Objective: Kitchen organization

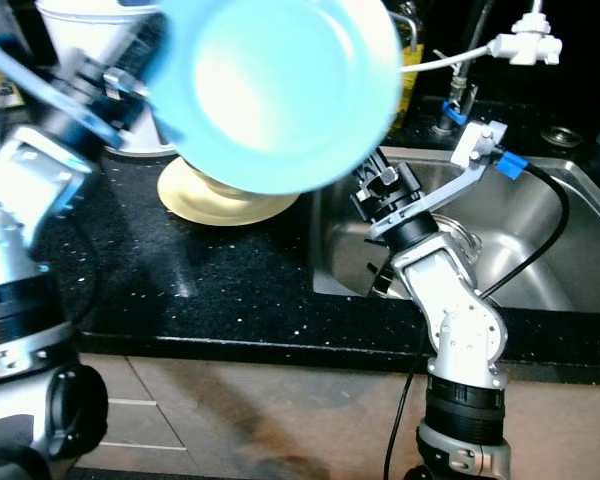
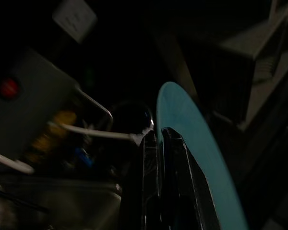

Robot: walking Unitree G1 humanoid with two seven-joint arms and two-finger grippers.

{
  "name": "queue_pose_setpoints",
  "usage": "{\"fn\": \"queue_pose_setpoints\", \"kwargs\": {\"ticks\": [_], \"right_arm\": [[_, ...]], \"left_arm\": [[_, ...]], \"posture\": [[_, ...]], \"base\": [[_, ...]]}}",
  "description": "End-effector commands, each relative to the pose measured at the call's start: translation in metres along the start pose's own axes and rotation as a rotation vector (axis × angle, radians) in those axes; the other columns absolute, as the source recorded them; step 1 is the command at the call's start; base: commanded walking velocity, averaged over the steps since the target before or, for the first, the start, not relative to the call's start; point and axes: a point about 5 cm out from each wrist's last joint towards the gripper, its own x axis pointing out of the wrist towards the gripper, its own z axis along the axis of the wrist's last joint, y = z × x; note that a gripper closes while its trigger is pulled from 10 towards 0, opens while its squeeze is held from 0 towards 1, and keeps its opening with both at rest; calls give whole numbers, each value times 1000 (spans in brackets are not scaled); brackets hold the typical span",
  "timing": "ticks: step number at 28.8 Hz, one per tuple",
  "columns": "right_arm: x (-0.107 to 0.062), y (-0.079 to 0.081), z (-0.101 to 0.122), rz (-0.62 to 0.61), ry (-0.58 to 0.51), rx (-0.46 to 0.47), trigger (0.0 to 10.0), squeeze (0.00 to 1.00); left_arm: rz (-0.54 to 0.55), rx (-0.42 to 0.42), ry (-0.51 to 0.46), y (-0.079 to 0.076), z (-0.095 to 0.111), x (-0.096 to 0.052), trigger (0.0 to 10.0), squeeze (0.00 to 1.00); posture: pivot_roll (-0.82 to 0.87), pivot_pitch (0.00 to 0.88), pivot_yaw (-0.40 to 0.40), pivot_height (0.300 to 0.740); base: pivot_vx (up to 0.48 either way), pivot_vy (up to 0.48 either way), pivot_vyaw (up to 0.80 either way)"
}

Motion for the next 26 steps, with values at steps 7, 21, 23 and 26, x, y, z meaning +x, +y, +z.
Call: {"fn": "queue_pose_setpoints", "kwargs": {"ticks": [7,21,23,26], "right_arm": [[2,12,7,3,-68,104,10000,882],[-7,-20,58,-208,-242,-29,10000,0],[-8,-18,58,-194,-229,-12,10000,0],[-9,-15,54,-177,-205,5,10000,0]], "left_arm": [[41,-25,-19,-2,-7,-1,0,0],[77,-15,-77,1,4,-5,0,0],[81,-13,-84,1,5,-5,0,0],[90,-15,-94,2,7,-7,0,0]], "posture": [[-19,168,-2,740],[-14,165,-8,740],[-16,163,-7,740],[-17,162,-8,740]], "base": [[0,0,0],[0,0,0],[0,0,0],[0,0,0]]}}
